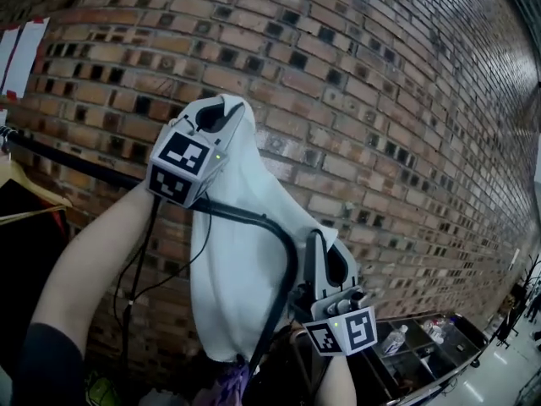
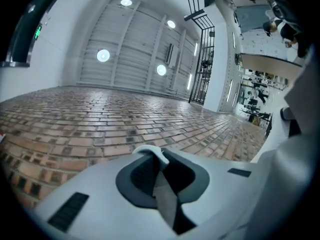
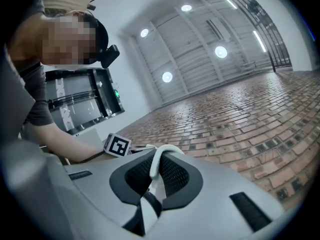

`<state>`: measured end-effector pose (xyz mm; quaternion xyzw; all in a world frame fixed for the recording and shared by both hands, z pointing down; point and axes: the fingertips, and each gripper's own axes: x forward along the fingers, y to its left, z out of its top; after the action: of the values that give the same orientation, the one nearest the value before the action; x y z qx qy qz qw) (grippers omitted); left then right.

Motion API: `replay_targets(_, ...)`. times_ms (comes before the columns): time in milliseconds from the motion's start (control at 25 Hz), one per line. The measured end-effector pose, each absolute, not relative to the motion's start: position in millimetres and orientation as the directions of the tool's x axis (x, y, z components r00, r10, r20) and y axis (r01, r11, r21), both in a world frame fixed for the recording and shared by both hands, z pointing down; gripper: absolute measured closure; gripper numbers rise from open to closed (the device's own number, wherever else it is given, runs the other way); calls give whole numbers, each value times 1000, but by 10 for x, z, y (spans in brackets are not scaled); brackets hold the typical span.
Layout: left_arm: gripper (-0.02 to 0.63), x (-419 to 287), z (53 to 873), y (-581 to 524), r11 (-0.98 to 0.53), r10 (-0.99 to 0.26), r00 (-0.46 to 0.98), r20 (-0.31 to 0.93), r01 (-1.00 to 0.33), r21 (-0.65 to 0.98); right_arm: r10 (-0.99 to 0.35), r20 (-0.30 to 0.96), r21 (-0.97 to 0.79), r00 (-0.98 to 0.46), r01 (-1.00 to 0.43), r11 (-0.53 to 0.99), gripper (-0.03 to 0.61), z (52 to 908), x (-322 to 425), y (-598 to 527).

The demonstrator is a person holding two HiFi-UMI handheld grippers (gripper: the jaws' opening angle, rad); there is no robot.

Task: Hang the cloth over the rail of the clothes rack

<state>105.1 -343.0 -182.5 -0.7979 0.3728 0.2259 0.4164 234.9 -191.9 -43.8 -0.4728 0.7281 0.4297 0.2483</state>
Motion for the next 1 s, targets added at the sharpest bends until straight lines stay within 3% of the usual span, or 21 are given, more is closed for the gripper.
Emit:
replay_targets(640,569,-774,-1926,-3703,-85,-489,542,-684,-810,-581,-489,-777,367,-397,-916,160,551,-636,1405,-2373)
replay_targets(800,569,-1165,-1880,-3648,-76,-513,539,-668,-803,-591,-483,-777,390,-403,-911,133,551,-678,1211,-2450)
replay_targets(1000,569,-1544,-1649,-3305,-81,-439,534,-723,-824,-560,-428,-823,342,-374,-927,154,551,-711,1188,-2298)
